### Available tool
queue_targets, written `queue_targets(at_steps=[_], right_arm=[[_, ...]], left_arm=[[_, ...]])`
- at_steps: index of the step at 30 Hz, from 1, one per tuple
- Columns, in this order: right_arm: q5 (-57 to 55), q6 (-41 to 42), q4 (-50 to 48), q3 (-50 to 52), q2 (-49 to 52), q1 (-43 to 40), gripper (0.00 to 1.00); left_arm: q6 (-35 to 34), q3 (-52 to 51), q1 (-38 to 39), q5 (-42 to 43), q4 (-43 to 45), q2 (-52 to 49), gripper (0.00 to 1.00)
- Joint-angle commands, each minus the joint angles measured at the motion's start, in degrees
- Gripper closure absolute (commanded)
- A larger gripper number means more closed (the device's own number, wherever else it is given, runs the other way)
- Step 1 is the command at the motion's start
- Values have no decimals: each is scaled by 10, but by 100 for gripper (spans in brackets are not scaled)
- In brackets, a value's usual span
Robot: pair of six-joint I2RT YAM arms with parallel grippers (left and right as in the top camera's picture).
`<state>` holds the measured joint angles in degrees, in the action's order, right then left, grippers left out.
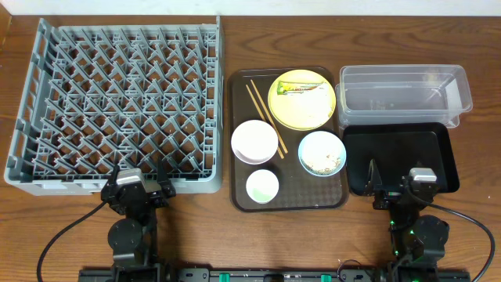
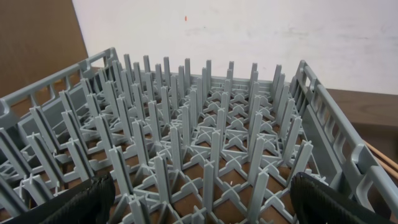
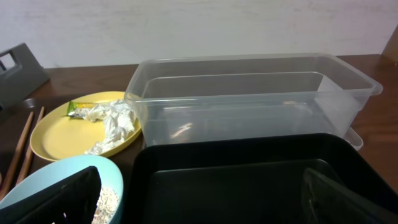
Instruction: Sort waste into correct bins and load items into the dishwasher
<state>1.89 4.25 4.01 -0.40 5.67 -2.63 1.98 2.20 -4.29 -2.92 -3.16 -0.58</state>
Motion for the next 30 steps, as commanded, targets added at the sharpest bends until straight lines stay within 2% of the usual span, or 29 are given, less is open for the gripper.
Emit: queue_targets(at_steps=[1, 23, 30], right_arm=[[-4, 0, 2, 1, 0, 6, 1], [-4, 0, 2, 1, 0, 6, 1], [27, 0, -55, 1, 0, 6, 1]], left_arm=[[8, -20, -1, -1, -6, 3, 9], [8, -20, -1, -1, -6, 3, 9], [8, -20, -1, -1, -6, 3, 9]])
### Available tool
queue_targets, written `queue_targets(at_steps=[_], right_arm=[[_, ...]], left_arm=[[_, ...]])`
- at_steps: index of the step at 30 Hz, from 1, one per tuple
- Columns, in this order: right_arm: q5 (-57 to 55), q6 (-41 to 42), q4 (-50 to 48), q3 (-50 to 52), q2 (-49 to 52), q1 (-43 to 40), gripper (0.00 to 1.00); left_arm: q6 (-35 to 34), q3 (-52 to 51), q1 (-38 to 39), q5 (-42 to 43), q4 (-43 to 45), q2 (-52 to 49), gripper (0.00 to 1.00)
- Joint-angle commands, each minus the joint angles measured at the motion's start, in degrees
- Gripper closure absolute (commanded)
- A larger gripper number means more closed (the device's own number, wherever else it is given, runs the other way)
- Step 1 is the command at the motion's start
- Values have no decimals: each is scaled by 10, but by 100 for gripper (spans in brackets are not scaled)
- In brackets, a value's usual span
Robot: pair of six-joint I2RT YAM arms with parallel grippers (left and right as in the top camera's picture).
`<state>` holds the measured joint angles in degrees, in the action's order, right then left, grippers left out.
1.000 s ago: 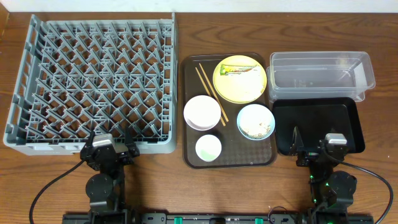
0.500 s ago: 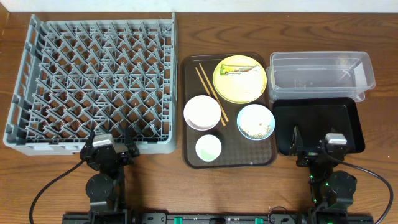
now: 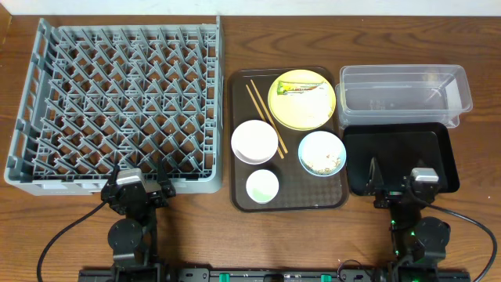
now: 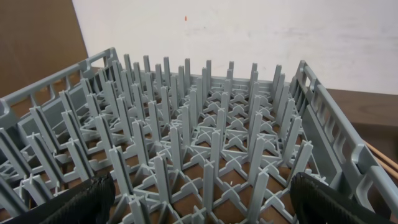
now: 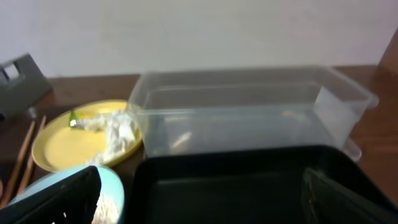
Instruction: Sort waste into correct bins and load items into the dishwasher
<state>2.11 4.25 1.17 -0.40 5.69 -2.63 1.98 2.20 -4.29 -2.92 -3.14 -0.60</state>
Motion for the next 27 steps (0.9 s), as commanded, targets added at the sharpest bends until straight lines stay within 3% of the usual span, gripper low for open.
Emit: queue_targets(at_steps=[1, 5, 12, 22, 27], right_arm=[[40, 0, -51, 1, 0, 6, 1], [79, 0, -136, -9, 0, 6, 1], [81, -23, -142, -123, 46, 6, 1], [204, -61, -138, -401, 335, 6, 1], [294, -61, -87, -565, 499, 6, 1]], left_arm=[[8, -20, -1, -1, -7, 4, 9], [8, -20, -1, -1, -7, 4, 9], [8, -20, -1, -1, -7, 4, 9], [8, -20, -1, -1, -7, 4, 9], [8, -20, -1, -1, -7, 4, 9]])
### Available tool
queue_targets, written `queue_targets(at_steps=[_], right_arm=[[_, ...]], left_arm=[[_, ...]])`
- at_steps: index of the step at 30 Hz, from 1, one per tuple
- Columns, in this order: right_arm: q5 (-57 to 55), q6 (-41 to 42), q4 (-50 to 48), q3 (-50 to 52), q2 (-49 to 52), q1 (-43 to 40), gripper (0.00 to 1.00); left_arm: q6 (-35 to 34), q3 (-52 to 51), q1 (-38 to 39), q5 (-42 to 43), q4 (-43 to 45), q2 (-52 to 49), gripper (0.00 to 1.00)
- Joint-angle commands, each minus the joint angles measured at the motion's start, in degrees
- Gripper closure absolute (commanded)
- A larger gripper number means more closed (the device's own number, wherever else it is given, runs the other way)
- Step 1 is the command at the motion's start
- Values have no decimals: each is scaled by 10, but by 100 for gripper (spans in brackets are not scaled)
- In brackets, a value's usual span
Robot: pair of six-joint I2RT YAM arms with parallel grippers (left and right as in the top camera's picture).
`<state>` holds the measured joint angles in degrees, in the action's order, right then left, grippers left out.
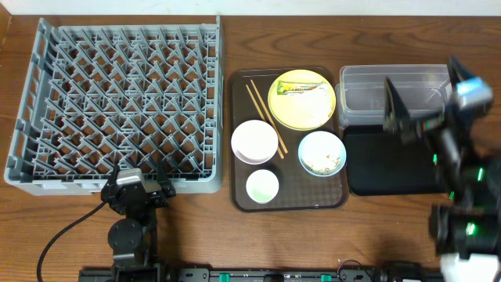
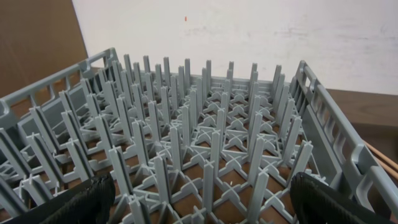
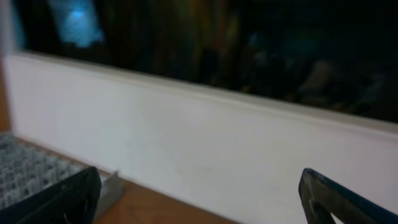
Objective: Sort waste into correct bins and load items into the dishwasher
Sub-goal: 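Reach the right gripper to the yellow plate and grasp the foil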
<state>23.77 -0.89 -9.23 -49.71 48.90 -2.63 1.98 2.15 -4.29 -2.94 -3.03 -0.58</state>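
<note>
A brown tray [image 1: 297, 197] in the middle holds a yellow plate [image 1: 301, 106] with a crumpled wrapper [image 1: 300, 88], chopsticks [image 1: 266, 117], a white bowl [image 1: 254, 141], a small white cup [image 1: 262, 186] and a blue bowl [image 1: 322, 153] with food scraps. The grey dish rack [image 1: 117, 102] lies at the left. My left gripper [image 1: 137, 186] rests open at the rack's near edge, nothing between its fingers [image 2: 81, 202]. My right gripper [image 1: 423, 94] is raised high over the bins, open and empty, its camera facing the wall.
A clear plastic bin [image 1: 360, 86] stands at the back right, with a black bin [image 1: 391, 168] just in front of it. In the right wrist view only a white wall, a dark window and a corner of the rack [image 3: 25, 177] show.
My right arm has risen from its low spot at the table's front edge to high over the clear and black bins. Its view now shows the wall. The left arm is unchanged.
Both grippers first rested open at the front edge, left by the rack, right by the black bin. The right wrist view then blurred and shifted slightly. Now the right gripper is high above the bins, still open and empty. Nothing on the tray has moved.
</note>
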Motion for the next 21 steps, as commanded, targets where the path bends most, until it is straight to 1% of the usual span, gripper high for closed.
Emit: queue_targets(at_steps=[1, 4, 5, 8, 10, 12, 15, 18, 21], right_arm=[[113, -10, 50, -136, 129, 6, 1], [190, -12, 142, -271, 243, 6, 1], [217, -17, 192, -334, 293, 10, 1], [234, -44, 323, -485, 401, 28, 1], [223, -91, 421, -590, 471, 49, 1], [170, -126, 515, -685, 532, 74, 1], [29, -169, 642, -806, 617, 120, 1], [-82, -185, 722, -864, 679, 158, 1], [-114, -185, 754, -866, 720, 184, 1]], left_arm=[[8, -19, -1, 0, -7, 3, 9], [8, -19, -1, 0, -8, 3, 9], [8, -19, -1, 0, -7, 3, 9], [8, -19, -1, 0, -8, 3, 9], [8, -19, -1, 0, -8, 3, 9], [8, -19, -1, 0, -8, 3, 9], [8, -19, -1, 0, -8, 3, 9], [8, -19, -1, 0, -8, 3, 9], [8, -19, -1, 0, -7, 3, 9]])
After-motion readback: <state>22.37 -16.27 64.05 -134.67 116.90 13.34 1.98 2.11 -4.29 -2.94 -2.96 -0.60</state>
